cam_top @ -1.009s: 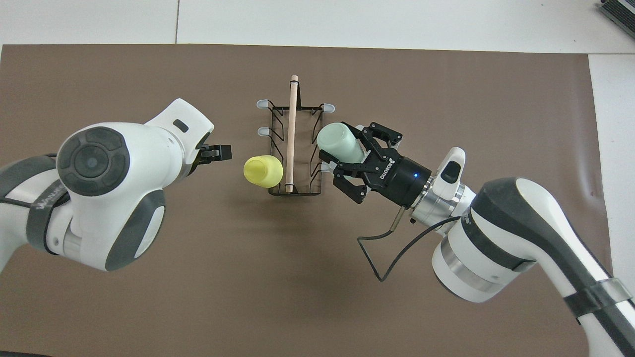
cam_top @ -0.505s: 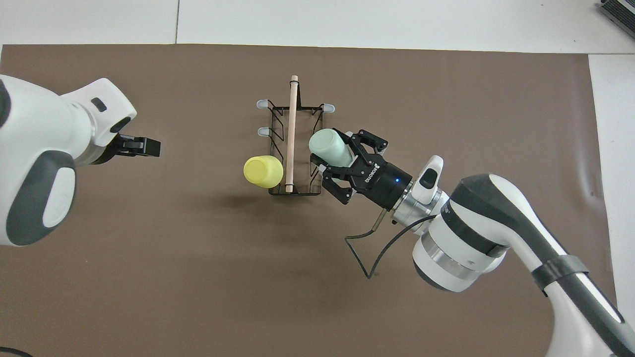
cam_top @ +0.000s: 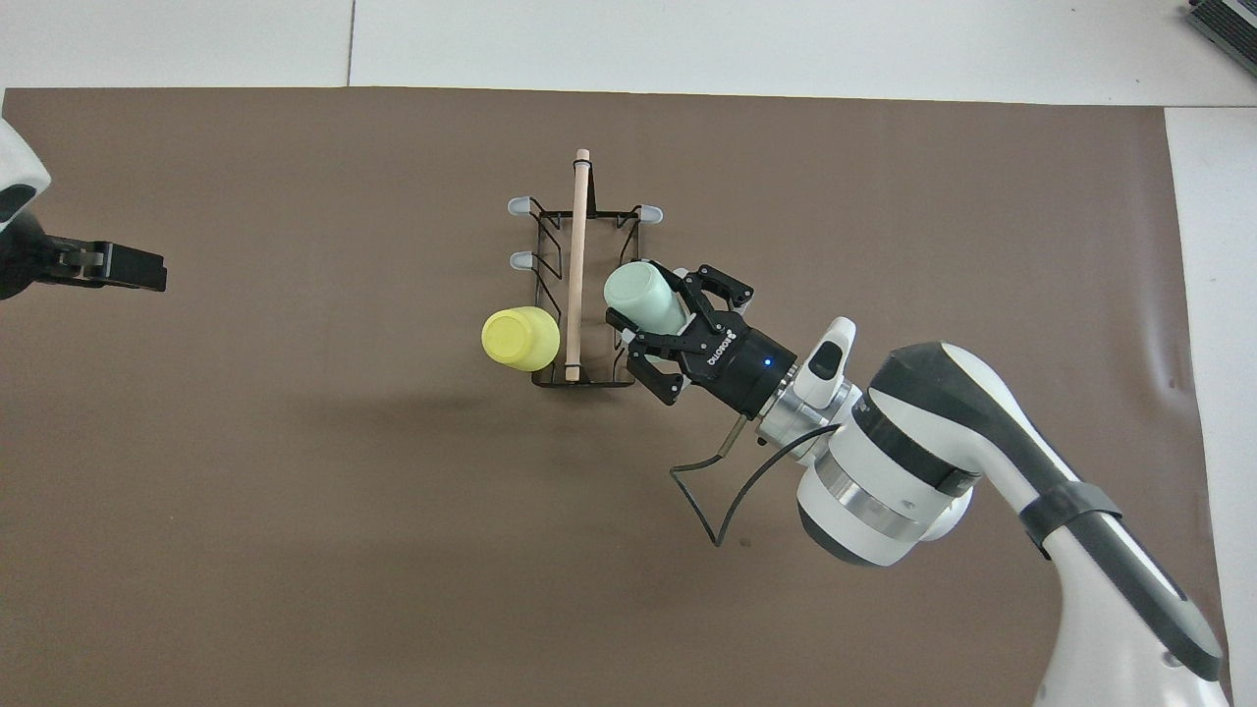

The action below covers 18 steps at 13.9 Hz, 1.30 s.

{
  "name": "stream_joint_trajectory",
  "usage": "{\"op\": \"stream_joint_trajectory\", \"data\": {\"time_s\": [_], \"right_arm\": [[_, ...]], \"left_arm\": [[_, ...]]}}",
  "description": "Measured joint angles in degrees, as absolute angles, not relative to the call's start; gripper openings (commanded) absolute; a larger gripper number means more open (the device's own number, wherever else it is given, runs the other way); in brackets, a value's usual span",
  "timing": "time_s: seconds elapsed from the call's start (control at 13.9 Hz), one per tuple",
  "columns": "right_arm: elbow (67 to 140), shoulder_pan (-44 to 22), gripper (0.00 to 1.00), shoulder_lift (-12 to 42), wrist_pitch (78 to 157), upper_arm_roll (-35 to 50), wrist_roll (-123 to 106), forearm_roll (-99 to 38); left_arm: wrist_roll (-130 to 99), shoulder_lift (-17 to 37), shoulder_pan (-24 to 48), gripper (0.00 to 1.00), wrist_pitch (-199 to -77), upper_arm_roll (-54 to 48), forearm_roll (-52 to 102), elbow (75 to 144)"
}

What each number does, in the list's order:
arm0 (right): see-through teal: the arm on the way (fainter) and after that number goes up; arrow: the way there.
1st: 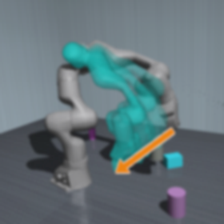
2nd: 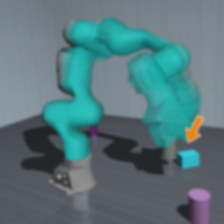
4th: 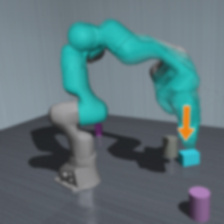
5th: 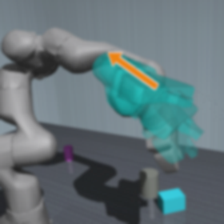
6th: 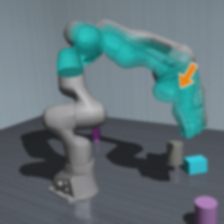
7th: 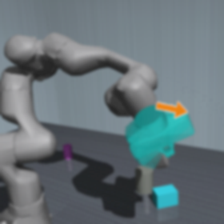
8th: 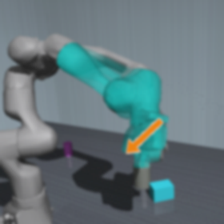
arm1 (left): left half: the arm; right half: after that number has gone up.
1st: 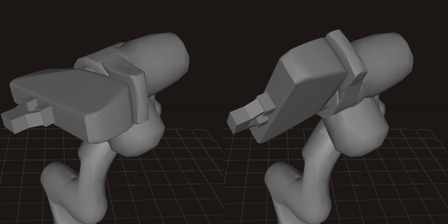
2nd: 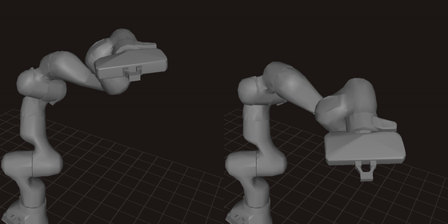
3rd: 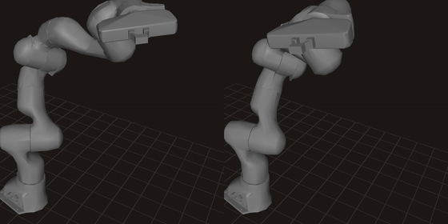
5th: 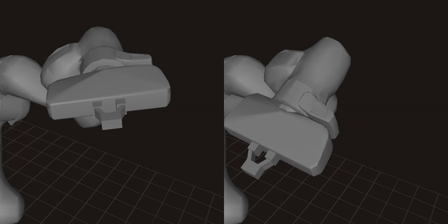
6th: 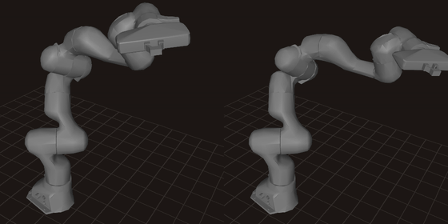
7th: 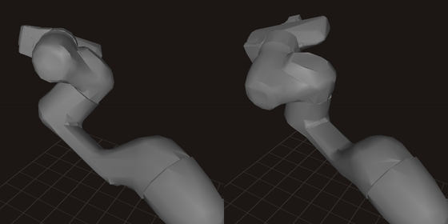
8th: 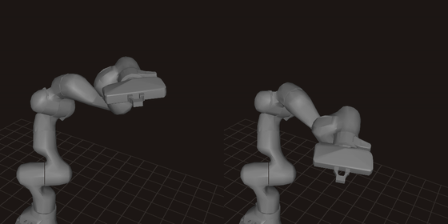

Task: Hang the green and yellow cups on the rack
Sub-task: 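Open the left gripper and withdraw it while the right gripper nears the rack, then lower the green cup onto a rack peg with the right gripper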

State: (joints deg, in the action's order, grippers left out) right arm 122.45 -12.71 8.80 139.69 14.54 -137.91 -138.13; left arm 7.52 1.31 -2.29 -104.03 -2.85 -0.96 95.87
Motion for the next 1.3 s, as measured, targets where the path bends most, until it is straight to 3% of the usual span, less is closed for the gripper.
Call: {"op": "stream_joint_trajectory", "data": {"time_s": [0.58, 1.3], "right_arm": [[118.45, -13.56, 0.4, 9.06, 140.92, 14.57, -137.91, -139.37], [118.15, -13.96, 0.4, 13.03, 136.72, 14.68, -140.55, -141.82]], "left_arm": [[9.43, 1.14, 6.24, 1.0, -91.83, 3.62, -0.59, 86.53], [9.52, -2.04, 6.2, 1.0, -89.4, 2.85, -0.59, 91.07]]}}
